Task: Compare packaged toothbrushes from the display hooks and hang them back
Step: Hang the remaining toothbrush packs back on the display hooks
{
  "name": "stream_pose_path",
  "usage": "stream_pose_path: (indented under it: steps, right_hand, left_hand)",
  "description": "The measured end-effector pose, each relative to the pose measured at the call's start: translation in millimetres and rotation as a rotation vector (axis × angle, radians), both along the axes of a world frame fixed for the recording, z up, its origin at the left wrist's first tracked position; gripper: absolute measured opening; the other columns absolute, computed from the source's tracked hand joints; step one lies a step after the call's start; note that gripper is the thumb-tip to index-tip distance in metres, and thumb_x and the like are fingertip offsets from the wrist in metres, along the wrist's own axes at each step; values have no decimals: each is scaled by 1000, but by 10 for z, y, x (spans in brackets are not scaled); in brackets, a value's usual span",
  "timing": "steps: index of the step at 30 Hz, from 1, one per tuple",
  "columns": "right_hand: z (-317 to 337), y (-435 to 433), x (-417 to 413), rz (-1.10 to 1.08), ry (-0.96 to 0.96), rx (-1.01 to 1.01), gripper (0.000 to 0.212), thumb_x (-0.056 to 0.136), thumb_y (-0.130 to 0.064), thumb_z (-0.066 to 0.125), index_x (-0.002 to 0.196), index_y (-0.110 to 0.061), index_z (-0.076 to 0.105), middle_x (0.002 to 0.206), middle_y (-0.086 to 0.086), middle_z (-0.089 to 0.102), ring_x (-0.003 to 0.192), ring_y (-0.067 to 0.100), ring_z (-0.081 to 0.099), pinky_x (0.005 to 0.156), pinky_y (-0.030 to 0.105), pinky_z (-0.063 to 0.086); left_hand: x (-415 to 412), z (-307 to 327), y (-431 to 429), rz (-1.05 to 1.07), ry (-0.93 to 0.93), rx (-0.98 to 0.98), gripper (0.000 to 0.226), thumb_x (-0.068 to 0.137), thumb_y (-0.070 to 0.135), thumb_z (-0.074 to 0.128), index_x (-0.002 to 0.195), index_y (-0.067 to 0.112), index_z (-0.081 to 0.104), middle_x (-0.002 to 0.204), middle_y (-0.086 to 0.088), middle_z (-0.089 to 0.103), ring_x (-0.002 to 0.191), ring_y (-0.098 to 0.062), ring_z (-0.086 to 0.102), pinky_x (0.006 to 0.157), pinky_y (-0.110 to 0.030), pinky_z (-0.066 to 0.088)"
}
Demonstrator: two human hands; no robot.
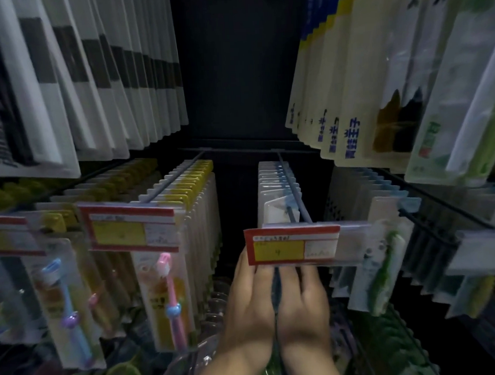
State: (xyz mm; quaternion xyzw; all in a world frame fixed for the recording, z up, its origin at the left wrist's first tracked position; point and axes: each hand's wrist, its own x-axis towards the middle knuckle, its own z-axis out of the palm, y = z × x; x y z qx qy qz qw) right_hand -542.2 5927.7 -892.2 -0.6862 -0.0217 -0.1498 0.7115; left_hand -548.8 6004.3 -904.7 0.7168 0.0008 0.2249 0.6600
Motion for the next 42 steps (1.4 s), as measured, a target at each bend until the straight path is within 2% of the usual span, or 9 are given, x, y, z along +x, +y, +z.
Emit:
stream_pose_path:
  steps: [4,6,8,13,16,21,26,33,42]
  right_hand:
    - [69,3,-25,-5,-22,-28,72,78,-72,41,143,-44,55,122,-31,64,112,-14,58,94,13,40]
    - [52,-14,-6,-15,-14,-16,70,78,-74,42,142,-47,55,112,-41,62,102,-25,55,87,9,40]
    - [58,-24,-23,-4,-9,-24,72,77,-75,42,143,-48,54,122,-35,63,107,-23,54,92,12,41]
    - [52,-66,-49,3,-24,-96,82,73,-78,37,147,-46,50,129,-26,63,106,-26,52,85,2,37]
    - [58,-83,-80,24,-41,-82,74,79,-73,41,147,-46,51,129,-26,65,113,-19,56,97,10,42]
    - [36,-86,-104,19,-59,-47,62,89,-71,45,147,-49,49,126,-27,67,116,-12,60,107,24,45]
    - [47,-77,-117,33,-46,-12,52,94,-55,50,145,-46,53,116,-30,70,109,-13,63,104,25,48]
    - [61,-84,-170,64,-78,38,62,88,-56,49,144,-29,57,118,-16,73,112,-2,66,107,35,51]
    - [77,-102,-165,64,-69,7,44,103,-47,51,145,-34,56,118,-17,73,111,-1,67,105,32,51]
  left_hand:
    - [-56,136,-89,8,-37,-74,23,99,49,50,119,45,62,117,43,64,124,17,53,100,-2,35]
    - [-46,169,-104,44,-72,-49,23,105,31,48,120,43,60,118,41,63,119,21,53,95,4,33]
    - [-49,187,-106,50,-77,-19,29,106,21,46,120,42,59,121,35,62,116,25,51,92,6,32]
    - [-56,115,-108,69,-74,6,33,107,40,45,137,38,57,138,23,60,129,14,50,104,0,32]
    - [-67,120,-132,33,-44,-59,34,96,47,43,127,48,59,130,27,64,127,10,55,108,-13,37]
    - [-121,136,-146,24,-28,-27,45,96,53,41,135,42,60,133,22,65,126,5,57,115,-32,41]
    - [-147,158,-150,19,-10,-7,38,96,53,41,129,50,60,130,24,65,123,7,58,111,-30,43]
    - [-170,169,-147,32,-2,21,37,96,55,39,125,50,61,127,24,66,120,6,59,109,-31,45]
    - [-197,191,-151,61,21,57,42,94,57,38,131,49,58,128,28,63,120,11,56,107,-24,43]
